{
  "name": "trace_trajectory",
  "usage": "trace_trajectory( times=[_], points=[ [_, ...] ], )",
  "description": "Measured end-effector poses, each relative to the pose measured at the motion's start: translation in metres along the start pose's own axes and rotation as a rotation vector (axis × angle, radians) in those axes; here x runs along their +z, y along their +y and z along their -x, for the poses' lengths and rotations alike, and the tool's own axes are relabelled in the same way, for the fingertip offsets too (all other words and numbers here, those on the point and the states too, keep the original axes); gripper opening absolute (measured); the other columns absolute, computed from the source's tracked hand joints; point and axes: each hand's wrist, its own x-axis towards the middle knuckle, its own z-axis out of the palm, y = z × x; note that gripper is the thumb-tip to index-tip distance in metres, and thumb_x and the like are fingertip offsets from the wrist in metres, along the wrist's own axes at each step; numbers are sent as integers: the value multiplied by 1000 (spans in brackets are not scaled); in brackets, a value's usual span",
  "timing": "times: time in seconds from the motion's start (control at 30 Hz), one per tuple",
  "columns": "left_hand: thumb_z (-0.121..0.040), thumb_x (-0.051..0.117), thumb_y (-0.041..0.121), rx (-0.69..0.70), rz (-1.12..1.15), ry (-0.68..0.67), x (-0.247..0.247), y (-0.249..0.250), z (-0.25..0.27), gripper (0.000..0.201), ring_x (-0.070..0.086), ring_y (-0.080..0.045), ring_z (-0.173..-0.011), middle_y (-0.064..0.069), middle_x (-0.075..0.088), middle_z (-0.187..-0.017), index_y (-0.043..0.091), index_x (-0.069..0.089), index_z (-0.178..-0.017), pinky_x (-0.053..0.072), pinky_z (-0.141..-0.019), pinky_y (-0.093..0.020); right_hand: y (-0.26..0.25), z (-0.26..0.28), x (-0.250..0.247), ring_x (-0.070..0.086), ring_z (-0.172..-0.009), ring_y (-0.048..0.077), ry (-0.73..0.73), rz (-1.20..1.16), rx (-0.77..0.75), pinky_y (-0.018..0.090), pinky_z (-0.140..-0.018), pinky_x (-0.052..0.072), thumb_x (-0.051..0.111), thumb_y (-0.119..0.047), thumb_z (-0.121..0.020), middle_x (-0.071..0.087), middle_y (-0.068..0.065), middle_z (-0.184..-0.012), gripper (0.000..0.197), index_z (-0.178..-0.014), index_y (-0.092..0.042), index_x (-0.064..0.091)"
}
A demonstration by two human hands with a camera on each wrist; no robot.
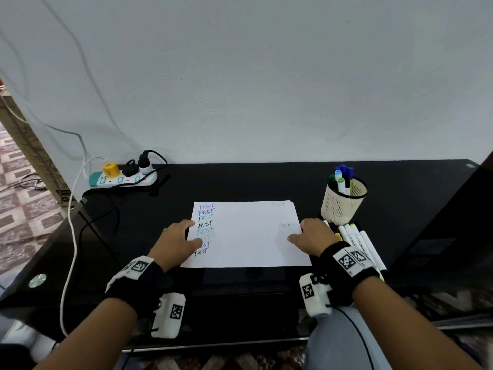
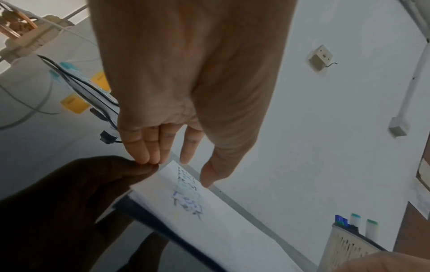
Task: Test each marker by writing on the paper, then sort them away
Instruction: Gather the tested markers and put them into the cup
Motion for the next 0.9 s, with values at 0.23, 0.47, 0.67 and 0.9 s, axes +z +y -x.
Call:
trace_trajectory(
  times=[0.23,0.47,0.67,0.9],
  points=[
    [-88,62,29,21,2,-34,7,8,-9,55,48,-22,-126,-4,52,-138,23,47,-140,42,-104,-37,-1,-3,-9,61,-120,28,-21,-94,19,34,-95,48,62,-37,-97,64,10,-127,46,-128,-3,59],
    [-88,63,25,56,2,-26,8,9,-10,53,51,-17,-117,-3,52,-133,23,48,-138,41,-93,-28,6,-2,-9,51,-136,24,-34,-116,-18,32,-107,41,67,-37,-95,53,7,-148,61,-147,-9,48],
    [-75,77,40,168,-112,-106,-5,-11,4,74,45,-10,-122,9,42,-136,29,45,-141,41,-97,-26,23,14,-9,54,-127,20,-110,-11,-141,30,-101,48,85,-40,-76,50,4,-145,85,-149,-21,45],
    [-79,73,45,318,-272,-148,-7,-25,15,64,31,-6,-135,14,38,-143,33,51,-138,27,-108,-21,32,32,2,53,-123,19,-83,38,-206,24,-96,46,84,-27,-78,45,1,-138,68,-140,-19,56]
  ],
)
